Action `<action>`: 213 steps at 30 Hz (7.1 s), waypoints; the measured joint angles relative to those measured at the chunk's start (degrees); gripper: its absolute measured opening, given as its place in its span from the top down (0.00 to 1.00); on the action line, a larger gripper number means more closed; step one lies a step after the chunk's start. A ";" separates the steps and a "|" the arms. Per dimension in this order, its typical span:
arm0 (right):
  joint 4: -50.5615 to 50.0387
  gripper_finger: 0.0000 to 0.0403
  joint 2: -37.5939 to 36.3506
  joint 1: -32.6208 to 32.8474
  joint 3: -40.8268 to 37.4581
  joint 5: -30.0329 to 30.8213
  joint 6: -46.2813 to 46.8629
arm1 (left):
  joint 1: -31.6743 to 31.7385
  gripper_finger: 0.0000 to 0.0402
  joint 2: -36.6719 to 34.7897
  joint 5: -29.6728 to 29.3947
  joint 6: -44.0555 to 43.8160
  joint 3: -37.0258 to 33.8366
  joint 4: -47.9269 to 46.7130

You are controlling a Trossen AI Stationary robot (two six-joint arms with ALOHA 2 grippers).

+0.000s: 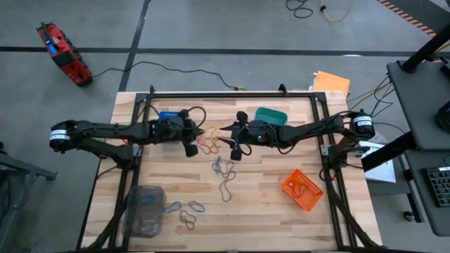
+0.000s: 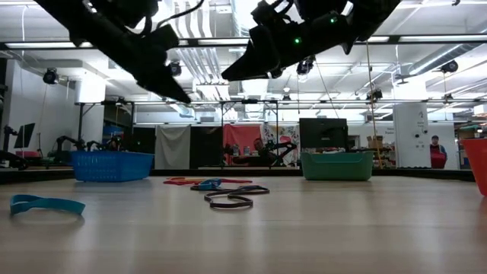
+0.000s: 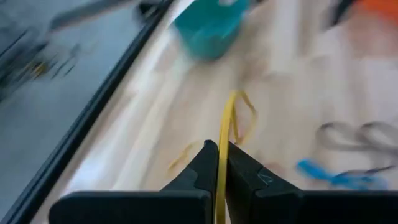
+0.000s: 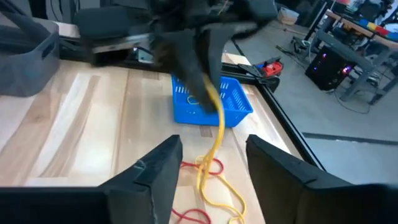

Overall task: Sort rubber bands into baskets
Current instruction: Put the yellow rubberband into the blue bin, then put the violet rubberband into the green bin

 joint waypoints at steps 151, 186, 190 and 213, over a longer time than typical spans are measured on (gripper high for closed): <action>-19.00 0.69 12.33 3.10 -1.76 -17.18 0.31 | -18.83 0.72 -1.56 -6.27 -6.64 7.10 -22.99; -14.52 0.98 15.89 0.92 -1.75 -15.00 -6.50 | -18.83 0.72 -1.56 -7.71 -1.71 7.06 -18.93; -20.38 0.98 13.29 0.75 -1.86 -7.72 -6.11 | -18.83 0.72 -1.56 -7.71 -1.71 7.04 -19.01; -19.75 0.80 9.51 0.60 -2.05 -12.48 2.93 | -18.78 0.72 -1.54 -10.55 -1.71 6.93 -18.36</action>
